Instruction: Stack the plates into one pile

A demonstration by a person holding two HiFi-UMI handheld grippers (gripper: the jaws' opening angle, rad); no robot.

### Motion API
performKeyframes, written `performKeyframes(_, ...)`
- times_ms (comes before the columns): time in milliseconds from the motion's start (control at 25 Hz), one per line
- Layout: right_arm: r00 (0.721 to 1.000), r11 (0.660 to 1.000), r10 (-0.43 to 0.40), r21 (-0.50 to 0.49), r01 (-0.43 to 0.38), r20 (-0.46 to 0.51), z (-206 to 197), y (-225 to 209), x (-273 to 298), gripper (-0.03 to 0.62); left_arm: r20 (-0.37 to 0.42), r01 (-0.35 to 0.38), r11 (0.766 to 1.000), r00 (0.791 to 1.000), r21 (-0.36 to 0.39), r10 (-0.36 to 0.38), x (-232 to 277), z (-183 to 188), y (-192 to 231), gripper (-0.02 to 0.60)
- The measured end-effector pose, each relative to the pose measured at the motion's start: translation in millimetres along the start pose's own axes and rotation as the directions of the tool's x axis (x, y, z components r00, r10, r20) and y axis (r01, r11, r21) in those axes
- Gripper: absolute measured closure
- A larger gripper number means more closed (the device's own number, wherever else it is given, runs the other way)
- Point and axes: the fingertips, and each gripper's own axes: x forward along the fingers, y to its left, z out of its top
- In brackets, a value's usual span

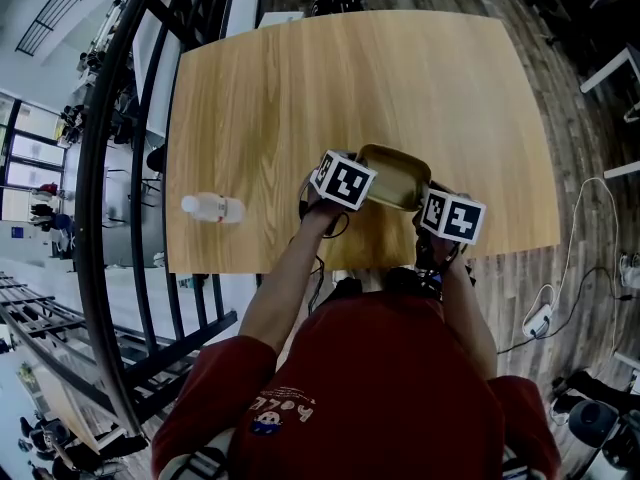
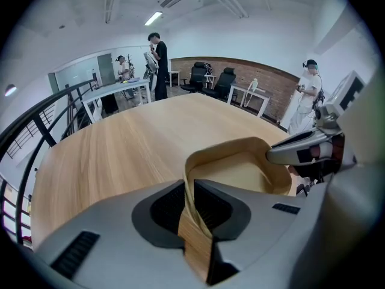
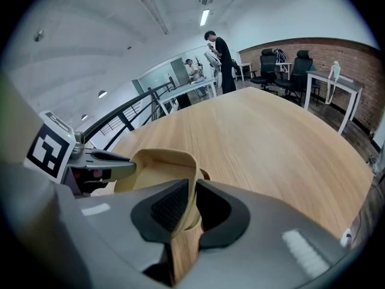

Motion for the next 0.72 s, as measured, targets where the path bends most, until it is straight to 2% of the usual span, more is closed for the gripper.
performKeyframes(320, 0.999, 1.000, 0.002, 0.013, -0.002, -0.040, -6.2, -1.8, 8.4, 0.540, -0.045, 0.000, 1.000, 0.999, 0.000, 0.000, 8.6, -7.6, 1.9, 0.528)
performKeyframes(720, 1.000, 1.000, 0.006, 0.021, -0.006, -0.019, -5.0, -0.3, 13.9, 0.537, -0.028, -0.034, 0.999, 0.999, 0.005, 0.034, 11.4, -9.5, 6.5, 0.528)
